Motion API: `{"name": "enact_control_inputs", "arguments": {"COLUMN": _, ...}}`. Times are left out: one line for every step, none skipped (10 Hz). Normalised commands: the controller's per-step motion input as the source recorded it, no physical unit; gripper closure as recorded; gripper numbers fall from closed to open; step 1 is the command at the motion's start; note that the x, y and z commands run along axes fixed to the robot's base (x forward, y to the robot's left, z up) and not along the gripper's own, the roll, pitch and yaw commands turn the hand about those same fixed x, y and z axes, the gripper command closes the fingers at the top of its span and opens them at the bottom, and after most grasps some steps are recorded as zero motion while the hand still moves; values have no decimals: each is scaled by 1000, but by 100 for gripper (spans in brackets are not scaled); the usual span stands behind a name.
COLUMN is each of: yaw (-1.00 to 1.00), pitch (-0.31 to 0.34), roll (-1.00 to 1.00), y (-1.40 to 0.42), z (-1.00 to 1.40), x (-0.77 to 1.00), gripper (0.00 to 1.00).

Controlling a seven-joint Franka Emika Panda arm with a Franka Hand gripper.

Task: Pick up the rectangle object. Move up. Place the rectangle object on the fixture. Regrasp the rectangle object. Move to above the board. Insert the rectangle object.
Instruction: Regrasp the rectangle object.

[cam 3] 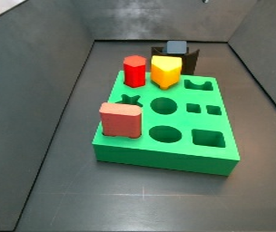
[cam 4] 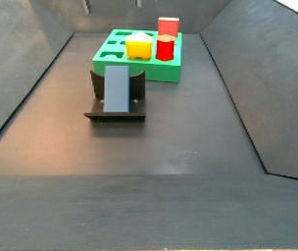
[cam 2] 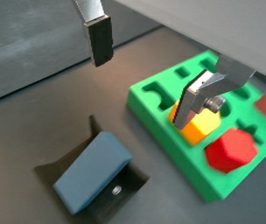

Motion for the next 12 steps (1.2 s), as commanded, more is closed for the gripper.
{"name": "enact_control_inputs", "arguments": {"yaw": 5, "pitch": -10, "roll": 1000, "y": -18, "z": 6, "x": -22, "gripper": 0}}
{"name": "enact_control_inputs", "arguments": {"yaw": 6, "pitch": -12, "roll": 1000, "y": -17, "z": 6, "x": -21, "gripper": 0}}
{"name": "enact_control_inputs", "arguments": {"yaw": 7, "pitch": -11, "roll": 1000, "y": -16, "z": 4, "x": -22, "gripper": 0}}
{"name": "enact_control_inputs", "arguments": {"yaw": 8, "pitch": -9, "roll": 1000, "y": -16, "z": 6, "x": -18, "gripper": 0}}
{"name": "enact_control_inputs", "arguments": {"yaw": 9, "pitch": -2, "roll": 1000, "y": -18, "z": 8, "x": -5, "gripper": 0}}
{"name": "enact_control_inputs", "arguments": {"yaw": 12, "pitch": 6, "roll": 1000, "y": -19, "z": 2, "x": 13, "gripper": 0}}
{"name": "enact_control_inputs", "arguments": {"yaw": 14, "pitch": 15, "roll": 1000, "y": -25, "z": -7, "x": 21, "gripper": 0}}
{"name": "enact_control_inputs", "arguments": {"yaw": 16, "pitch": 20, "roll": 1000, "y": -24, "z": -7, "x": 30, "gripper": 0}}
{"name": "enact_control_inputs", "arguments": {"yaw": 21, "pitch": 39, "roll": 1000, "y": -25, "z": -9, "x": 45, "gripper": 0}}
{"name": "enact_control_inputs", "arguments": {"yaw": 26, "pitch": 58, "roll": 1000, "y": -25, "z": -11, "x": 58, "gripper": 0}}
{"name": "enact_control_inputs", "arguments": {"yaw": 40, "pitch": 90, "roll": 1000, "y": -31, "z": -6, "x": 74, "gripper": 0}}
{"name": "enact_control_inputs", "arguments": {"yaw": 50, "pitch": 112, "roll": 1000, "y": -32, "z": -9, "x": 81, "gripper": 0}}
